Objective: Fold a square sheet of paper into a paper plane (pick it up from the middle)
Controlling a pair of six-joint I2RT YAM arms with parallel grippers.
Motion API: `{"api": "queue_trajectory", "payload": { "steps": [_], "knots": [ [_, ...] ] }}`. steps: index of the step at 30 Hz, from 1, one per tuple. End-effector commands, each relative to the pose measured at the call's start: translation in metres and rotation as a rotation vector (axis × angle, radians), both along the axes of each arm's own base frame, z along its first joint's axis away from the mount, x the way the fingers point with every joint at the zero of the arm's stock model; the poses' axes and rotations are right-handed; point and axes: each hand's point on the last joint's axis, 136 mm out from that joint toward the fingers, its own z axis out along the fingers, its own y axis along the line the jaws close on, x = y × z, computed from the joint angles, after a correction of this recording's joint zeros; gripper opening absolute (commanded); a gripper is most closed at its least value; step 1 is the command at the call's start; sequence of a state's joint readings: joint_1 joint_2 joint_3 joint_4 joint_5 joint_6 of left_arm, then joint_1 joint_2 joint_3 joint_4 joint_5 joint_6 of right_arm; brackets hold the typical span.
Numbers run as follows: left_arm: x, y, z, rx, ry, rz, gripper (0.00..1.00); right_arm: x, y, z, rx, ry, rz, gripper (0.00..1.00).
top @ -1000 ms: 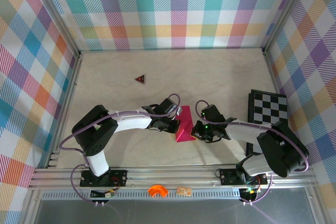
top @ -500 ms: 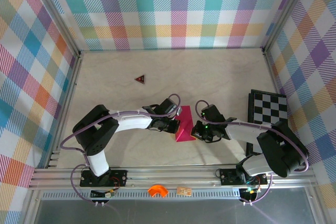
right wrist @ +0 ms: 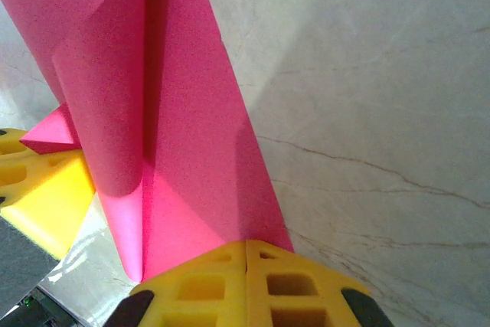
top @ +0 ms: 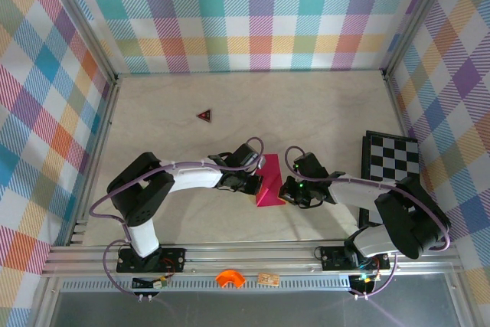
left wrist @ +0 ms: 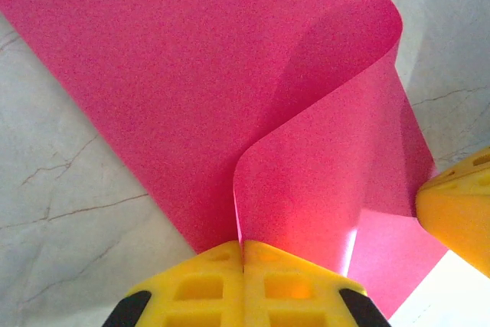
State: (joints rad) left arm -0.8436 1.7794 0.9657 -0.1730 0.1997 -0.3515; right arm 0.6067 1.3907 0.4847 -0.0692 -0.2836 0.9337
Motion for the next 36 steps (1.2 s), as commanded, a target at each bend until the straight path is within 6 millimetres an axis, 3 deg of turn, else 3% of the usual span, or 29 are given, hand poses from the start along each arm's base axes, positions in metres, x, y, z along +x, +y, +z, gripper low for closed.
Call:
{"api": "queue_trajectory", "payload": {
  "steps": [1, 7, 16, 23, 36],
  "knots": [
    [0.006, 0.001, 0.003, -0.005, -0.023, 0.008, 0.01, -0.008, -0.011, -0.01, -0.066, 0.038, 0.001, 0.05],
    [0.011, -0.003, 0.014, -0.034, -0.054, 0.007, 0.01, -0.009, -0.011, -0.01, -0.069, 0.038, 0.001, 0.05],
    [0.008, -0.004, 0.005, -0.032, -0.04, -0.002, 0.01, -0.009, -0.011, -0.011, -0.07, 0.039, 0.0, 0.05],
    [0.005, 0.007, -0.009, 0.029, -0.013, 0.01, 0.01, -0.009, -0.011, -0.009, -0.068, 0.036, 0.0, 0.05],
    [0.002, 0.004, -0.011, 0.023, 0.006, -0.002, 0.01, -0.008, -0.01, -0.008, -0.067, 0.033, 0.001, 0.05]
  ]
}}
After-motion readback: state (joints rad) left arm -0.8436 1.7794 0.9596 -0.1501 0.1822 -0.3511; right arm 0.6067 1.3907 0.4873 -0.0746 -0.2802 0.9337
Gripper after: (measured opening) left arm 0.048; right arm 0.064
